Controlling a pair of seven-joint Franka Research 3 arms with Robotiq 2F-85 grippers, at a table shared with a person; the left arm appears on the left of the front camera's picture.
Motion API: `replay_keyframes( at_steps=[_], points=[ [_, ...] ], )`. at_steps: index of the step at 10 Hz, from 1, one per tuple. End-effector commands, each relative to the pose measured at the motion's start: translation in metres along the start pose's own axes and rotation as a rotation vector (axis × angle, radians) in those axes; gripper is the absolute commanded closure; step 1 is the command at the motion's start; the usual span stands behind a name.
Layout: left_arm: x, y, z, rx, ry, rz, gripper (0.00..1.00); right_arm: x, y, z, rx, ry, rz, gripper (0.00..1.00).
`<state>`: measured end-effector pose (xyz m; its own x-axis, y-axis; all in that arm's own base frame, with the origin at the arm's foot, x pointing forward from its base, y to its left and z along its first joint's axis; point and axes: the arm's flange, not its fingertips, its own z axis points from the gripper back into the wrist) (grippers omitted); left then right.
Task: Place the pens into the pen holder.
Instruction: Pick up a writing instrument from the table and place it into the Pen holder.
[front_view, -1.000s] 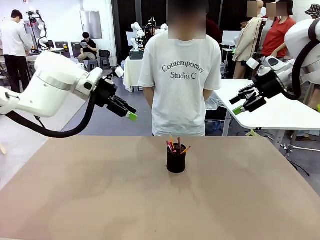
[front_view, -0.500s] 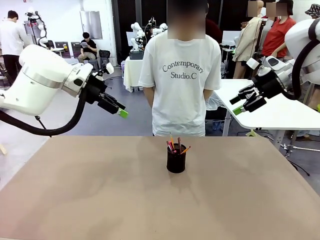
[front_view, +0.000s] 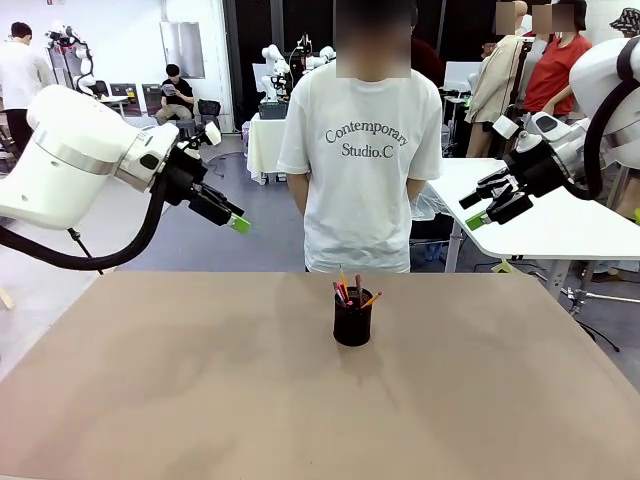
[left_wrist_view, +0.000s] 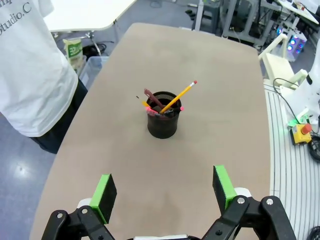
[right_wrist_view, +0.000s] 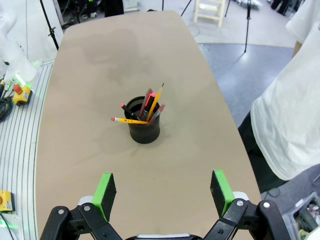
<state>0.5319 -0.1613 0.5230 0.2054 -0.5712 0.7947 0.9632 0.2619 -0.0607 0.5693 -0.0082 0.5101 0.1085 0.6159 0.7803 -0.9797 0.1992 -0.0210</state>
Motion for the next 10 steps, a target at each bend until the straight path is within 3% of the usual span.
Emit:
replay_keyframes(
  at_steps=[1, 7, 10],
  points=[
    [-0.004, -0.005, 0.001, 0.004, 0.031, 0.013, 0.00, 0.002, 0.000, 0.001, -0.003, 0.000, 0.004, 0.00],
    [-0.001, -0.001, -0.002, -0.004, 0.004, -0.001, 0.00, 0.002, 0.000, 0.001, -0.003, 0.000, 0.004, 0.00],
    [-0.011, 0.001, -0.003, 0.056, 0.089, -0.116, 0.00, 0.002, 0.000, 0.001, -0.003, 0.000, 0.004, 0.00]
  ],
)
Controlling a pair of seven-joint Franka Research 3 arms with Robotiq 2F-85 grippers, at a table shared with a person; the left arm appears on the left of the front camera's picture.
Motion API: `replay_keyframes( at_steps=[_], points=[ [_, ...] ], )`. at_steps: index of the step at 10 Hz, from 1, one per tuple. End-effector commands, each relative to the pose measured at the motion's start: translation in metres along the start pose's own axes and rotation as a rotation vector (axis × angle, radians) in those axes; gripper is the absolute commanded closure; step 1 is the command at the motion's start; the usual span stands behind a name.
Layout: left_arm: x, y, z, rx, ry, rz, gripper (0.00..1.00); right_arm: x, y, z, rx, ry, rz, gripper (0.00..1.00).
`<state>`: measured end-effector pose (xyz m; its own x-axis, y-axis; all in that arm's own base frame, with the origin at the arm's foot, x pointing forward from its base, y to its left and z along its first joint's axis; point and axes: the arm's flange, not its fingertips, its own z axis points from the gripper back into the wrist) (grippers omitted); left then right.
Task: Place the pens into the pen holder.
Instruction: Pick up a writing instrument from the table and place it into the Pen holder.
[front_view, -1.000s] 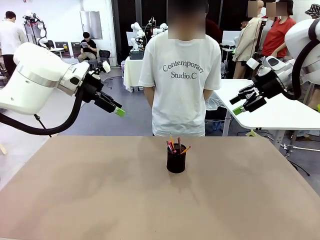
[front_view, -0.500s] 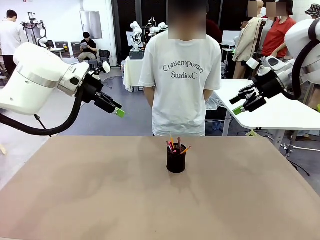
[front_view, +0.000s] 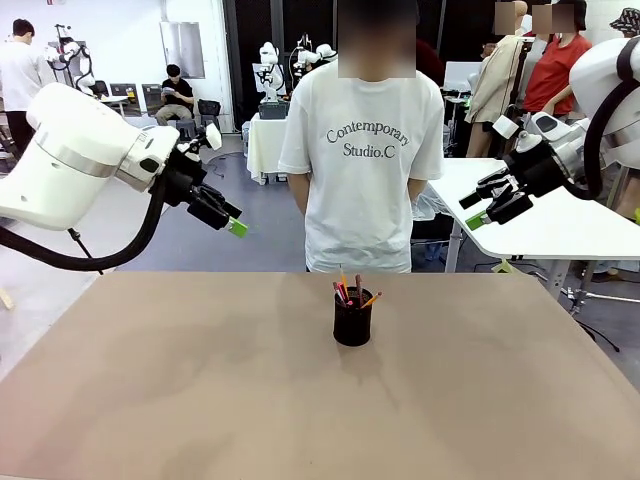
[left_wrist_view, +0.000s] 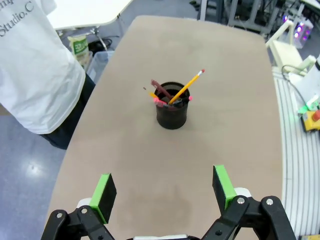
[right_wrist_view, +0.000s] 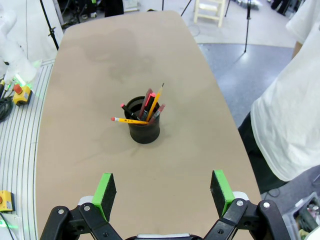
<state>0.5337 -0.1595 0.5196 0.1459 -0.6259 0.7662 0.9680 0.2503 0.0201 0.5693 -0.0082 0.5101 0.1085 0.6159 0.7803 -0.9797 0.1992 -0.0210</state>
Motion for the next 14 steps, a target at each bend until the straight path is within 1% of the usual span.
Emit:
replay_keyframes(
  at_steps=[1, 3, 5, 6, 7, 14],
  points=[
    [-0.015, -0.004, -0.002, 0.016, 0.058, -0.063, 0.00, 0.002, 0.000, 0.001, -0.003, 0.000, 0.004, 0.00],
    [-0.023, -0.003, 0.007, 0.031, 0.018, -0.058, 0.00, 0.002, 0.000, 0.001, -0.003, 0.000, 0.004, 0.00],
    [-0.024, -0.003, 0.015, 0.039, 0.001, -0.052, 0.00, 0.002, 0.000, 0.001, -0.003, 0.000, 0.004, 0.00],
    [-0.027, -0.003, 0.018, 0.035, -0.001, -0.044, 0.00, 0.002, 0.000, 0.001, -0.003, 0.000, 0.004, 0.00],
    [-0.020, 0.004, 0.007, 0.030, 0.031, -0.045, 0.00, 0.002, 0.000, 0.001, -0.003, 0.000, 0.004, 0.00],
    [-0.020, 0.004, 0.007, 0.030, 0.031, -0.045, 0.00, 0.002, 0.000, 0.001, -0.003, 0.000, 0.004, 0.00]
  ],
)
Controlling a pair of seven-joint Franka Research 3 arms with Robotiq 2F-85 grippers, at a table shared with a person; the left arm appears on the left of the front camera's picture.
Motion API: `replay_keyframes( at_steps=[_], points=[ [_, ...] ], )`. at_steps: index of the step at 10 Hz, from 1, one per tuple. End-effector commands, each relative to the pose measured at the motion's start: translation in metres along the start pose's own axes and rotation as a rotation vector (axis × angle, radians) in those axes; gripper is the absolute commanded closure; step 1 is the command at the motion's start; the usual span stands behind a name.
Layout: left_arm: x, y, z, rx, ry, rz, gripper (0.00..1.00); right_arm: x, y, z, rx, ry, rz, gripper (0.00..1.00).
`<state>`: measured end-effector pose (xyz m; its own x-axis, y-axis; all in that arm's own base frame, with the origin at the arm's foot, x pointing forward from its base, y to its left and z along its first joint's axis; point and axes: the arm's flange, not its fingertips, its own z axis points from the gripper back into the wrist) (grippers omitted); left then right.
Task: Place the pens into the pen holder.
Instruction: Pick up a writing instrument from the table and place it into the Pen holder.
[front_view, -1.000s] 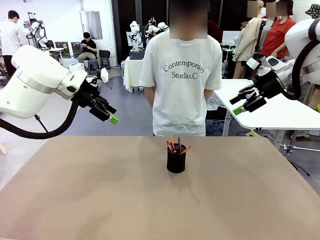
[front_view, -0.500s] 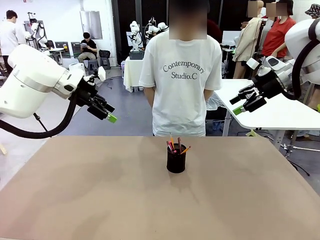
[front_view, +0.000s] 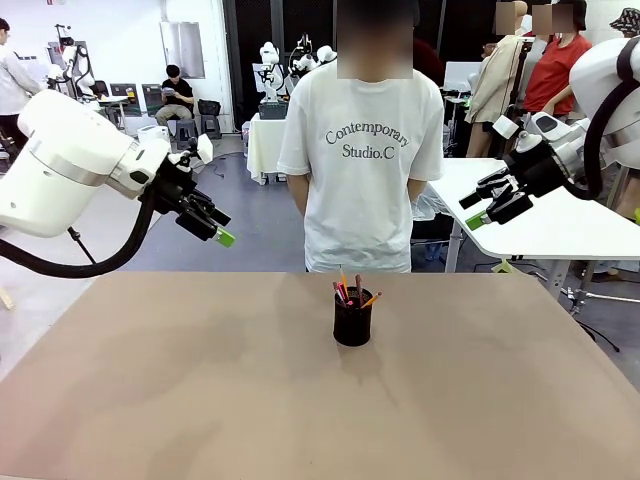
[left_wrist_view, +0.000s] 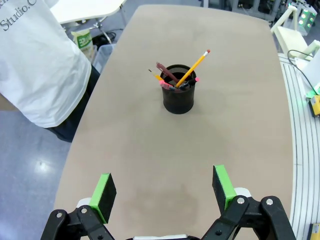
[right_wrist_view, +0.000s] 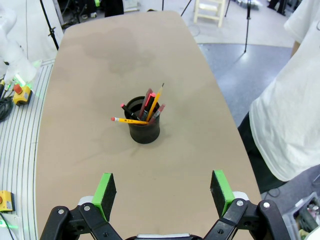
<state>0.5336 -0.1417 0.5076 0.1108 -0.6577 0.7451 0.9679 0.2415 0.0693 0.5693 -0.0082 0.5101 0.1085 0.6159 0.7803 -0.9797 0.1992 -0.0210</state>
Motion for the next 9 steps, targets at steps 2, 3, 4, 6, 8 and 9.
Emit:
replay_keyframes(
  at_steps=[2, 3, 4, 6, 8, 9],
  points=[
    [0.0002, 0.0001, 0.0016, 0.004, 0.002, -0.002, 0.00, 0.0021, 0.0001, 0.0014, -0.003, 0.000, 0.004, 0.00],
    [0.0002, 0.0001, 0.0016, 0.004, 0.002, -0.002, 0.00, 0.0021, 0.0001, 0.0014, -0.003, 0.000, 0.004, 0.00],
    [0.0002, 0.0001, 0.0016, 0.004, 0.002, -0.002, 0.00, 0.0021, 0.0001, 0.0014, -0.003, 0.000, 0.004, 0.00],
    [0.0002, 0.0001, 0.0016, 0.004, 0.002, -0.002, 0.00, 0.0021, 0.0001, 0.0014, -0.003, 0.000, 0.004, 0.00],
    [0.0002, 0.0001, 0.0016, 0.004, 0.002, -0.002, 0.00, 0.0021, 0.0001, 0.0014, -0.003, 0.000, 0.004, 0.00],
    [0.0002, 0.0001, 0.0016, 0.004, 0.002, -0.002, 0.00, 0.0021, 0.0001, 0.0014, -0.003, 0.000, 0.004, 0.00]
  ],
)
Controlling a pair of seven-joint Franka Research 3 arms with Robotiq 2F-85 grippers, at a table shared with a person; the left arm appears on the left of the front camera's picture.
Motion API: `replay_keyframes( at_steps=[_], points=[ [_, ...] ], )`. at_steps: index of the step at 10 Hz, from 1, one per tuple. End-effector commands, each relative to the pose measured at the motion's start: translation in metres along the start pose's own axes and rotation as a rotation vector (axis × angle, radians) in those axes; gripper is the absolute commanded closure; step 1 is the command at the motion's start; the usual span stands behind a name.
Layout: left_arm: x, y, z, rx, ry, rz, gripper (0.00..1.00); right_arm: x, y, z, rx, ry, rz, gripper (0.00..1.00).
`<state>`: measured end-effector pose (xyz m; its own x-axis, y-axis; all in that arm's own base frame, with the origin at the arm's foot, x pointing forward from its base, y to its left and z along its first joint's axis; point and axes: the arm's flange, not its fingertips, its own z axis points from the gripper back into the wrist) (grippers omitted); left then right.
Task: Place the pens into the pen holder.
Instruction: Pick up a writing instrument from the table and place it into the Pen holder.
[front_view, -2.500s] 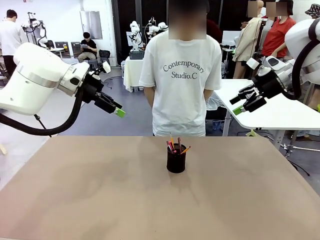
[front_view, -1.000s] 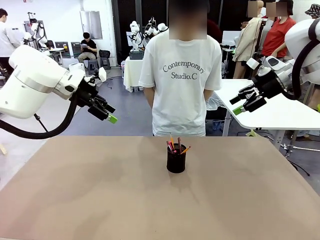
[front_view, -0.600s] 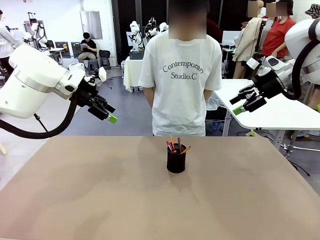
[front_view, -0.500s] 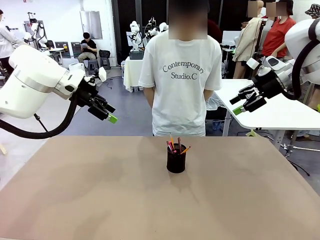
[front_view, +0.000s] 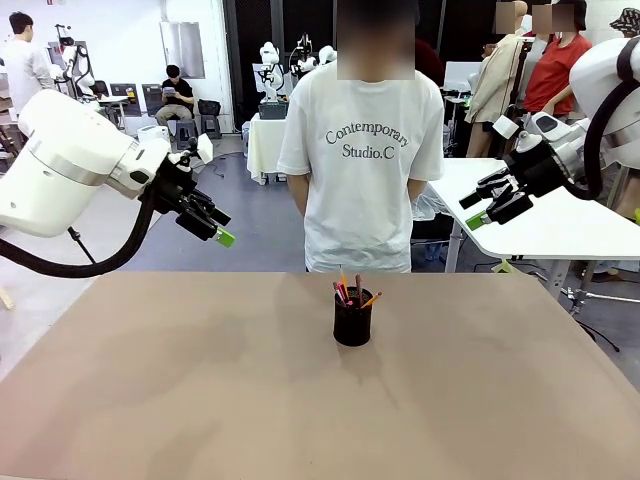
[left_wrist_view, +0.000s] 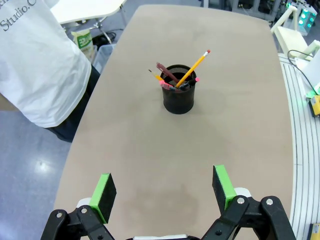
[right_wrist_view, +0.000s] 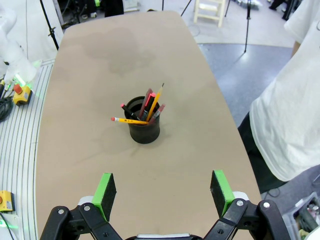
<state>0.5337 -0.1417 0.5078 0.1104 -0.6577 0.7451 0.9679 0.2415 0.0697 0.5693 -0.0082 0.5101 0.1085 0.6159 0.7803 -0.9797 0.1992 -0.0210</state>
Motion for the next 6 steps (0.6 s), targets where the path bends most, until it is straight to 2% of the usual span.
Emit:
replay_keyframes(
  at_steps=[1, 6],
  points=[
    [0.0001, 0.0000, 0.0015, 0.004, 0.002, -0.002, 0.00, 0.0021, 0.0001, 0.0014, -0.003, 0.000, 0.004, 0.00],
    [0.0001, 0.0000, 0.0015, 0.004, 0.002, -0.002, 0.00, 0.0021, 0.0001, 0.0014, -0.003, 0.000, 0.004, 0.00]
  ],
)
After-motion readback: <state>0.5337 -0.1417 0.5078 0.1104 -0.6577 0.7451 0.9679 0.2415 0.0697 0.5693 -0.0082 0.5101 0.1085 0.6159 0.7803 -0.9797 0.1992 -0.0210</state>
